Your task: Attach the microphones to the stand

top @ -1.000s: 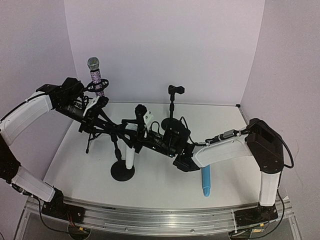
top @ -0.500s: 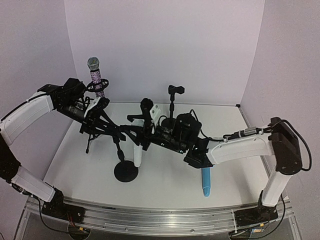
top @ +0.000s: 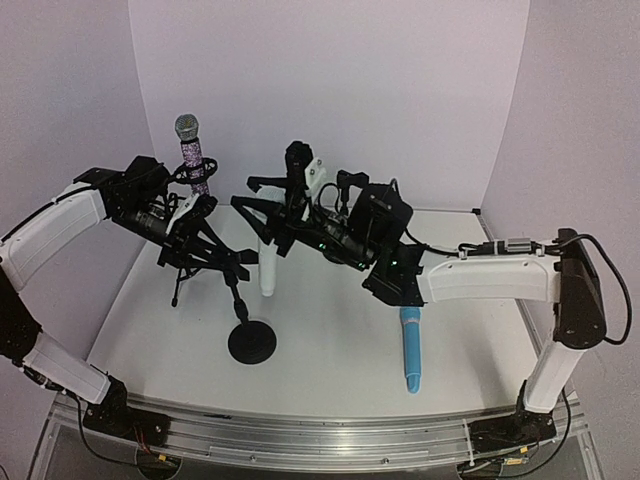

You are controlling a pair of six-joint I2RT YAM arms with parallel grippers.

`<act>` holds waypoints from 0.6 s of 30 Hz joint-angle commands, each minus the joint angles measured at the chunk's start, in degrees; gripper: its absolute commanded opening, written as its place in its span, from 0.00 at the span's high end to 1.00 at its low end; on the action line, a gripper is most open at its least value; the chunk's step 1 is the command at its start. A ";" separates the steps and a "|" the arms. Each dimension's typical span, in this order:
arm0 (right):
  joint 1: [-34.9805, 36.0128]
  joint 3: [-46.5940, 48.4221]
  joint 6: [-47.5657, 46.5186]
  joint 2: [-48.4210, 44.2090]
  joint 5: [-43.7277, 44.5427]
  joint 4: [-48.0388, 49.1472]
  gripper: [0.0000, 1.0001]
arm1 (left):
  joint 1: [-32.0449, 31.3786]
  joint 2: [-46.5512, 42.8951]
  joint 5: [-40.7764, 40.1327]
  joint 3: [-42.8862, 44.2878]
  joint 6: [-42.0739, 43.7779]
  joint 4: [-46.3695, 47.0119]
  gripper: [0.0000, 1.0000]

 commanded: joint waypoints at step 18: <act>0.08 11.47 9.34 9.61 -0.67 -0.23 1.00 | -0.05 1.07 -1.09 2.39 -1.78 0.47 1.00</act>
